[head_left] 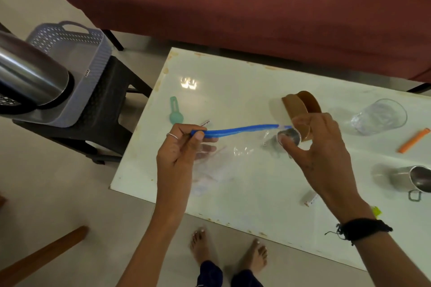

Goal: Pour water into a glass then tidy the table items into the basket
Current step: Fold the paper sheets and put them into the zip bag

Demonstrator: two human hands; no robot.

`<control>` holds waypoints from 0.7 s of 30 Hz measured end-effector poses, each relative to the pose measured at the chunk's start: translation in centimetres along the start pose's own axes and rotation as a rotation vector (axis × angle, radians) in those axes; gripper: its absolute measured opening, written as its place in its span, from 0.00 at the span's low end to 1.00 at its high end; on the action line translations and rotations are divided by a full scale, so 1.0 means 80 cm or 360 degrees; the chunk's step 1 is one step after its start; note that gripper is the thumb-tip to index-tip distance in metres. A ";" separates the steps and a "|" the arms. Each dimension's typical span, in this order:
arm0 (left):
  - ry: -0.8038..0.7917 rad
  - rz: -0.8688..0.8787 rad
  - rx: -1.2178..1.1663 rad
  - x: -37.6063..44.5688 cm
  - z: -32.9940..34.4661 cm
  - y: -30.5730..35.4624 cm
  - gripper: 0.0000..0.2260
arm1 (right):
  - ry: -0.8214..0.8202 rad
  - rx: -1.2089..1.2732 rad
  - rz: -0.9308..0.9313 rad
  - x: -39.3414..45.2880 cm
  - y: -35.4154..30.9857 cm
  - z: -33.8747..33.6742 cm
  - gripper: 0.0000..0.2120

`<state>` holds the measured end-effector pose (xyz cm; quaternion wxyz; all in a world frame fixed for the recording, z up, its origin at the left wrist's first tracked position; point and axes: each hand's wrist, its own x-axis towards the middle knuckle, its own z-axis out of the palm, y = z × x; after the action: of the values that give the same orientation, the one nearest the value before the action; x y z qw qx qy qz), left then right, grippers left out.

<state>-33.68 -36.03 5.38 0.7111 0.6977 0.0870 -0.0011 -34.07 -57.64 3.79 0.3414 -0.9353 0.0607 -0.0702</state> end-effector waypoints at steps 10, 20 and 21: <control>-0.0596 -0.0420 0.0050 -0.030 0.027 -0.032 0.05 | -0.0452 0.1413 0.1171 -0.023 -0.031 0.037 0.09; -0.0240 -0.0669 -0.0138 -0.033 0.048 -0.027 0.03 | -0.0534 0.1171 0.0518 -0.042 -0.054 0.028 0.11; -0.0216 -0.0685 -0.0162 -0.033 0.045 -0.027 0.02 | -0.0558 0.1182 0.0509 -0.043 -0.056 0.030 0.13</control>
<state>-36.10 -39.99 3.62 0.7329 0.6247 0.1856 -0.1953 -36.72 -52.17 4.58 0.6661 -0.7258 0.1163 0.1263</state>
